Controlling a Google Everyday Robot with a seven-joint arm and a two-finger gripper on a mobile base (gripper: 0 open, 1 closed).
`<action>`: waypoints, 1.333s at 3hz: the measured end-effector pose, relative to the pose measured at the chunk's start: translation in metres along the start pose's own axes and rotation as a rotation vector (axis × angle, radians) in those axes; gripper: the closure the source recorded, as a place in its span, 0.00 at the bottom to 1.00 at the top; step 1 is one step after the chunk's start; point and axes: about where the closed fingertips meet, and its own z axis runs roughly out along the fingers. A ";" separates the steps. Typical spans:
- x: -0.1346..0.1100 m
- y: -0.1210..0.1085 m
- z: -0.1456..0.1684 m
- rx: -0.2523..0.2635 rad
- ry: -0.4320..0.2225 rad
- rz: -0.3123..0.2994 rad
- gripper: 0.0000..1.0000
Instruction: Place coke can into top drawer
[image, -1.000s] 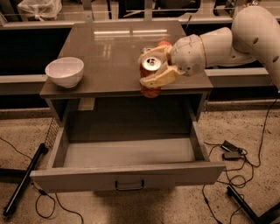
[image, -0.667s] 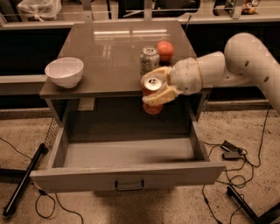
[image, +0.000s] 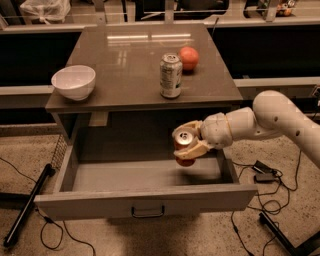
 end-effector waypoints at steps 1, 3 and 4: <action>0.030 0.012 0.020 -0.014 -0.023 0.032 1.00; 0.046 0.023 0.052 -0.013 -0.075 0.021 0.77; 0.045 0.024 0.054 -0.017 -0.076 0.020 0.54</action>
Offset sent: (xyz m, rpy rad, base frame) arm -0.0157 0.0258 -0.0766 0.0788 0.0388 0.0202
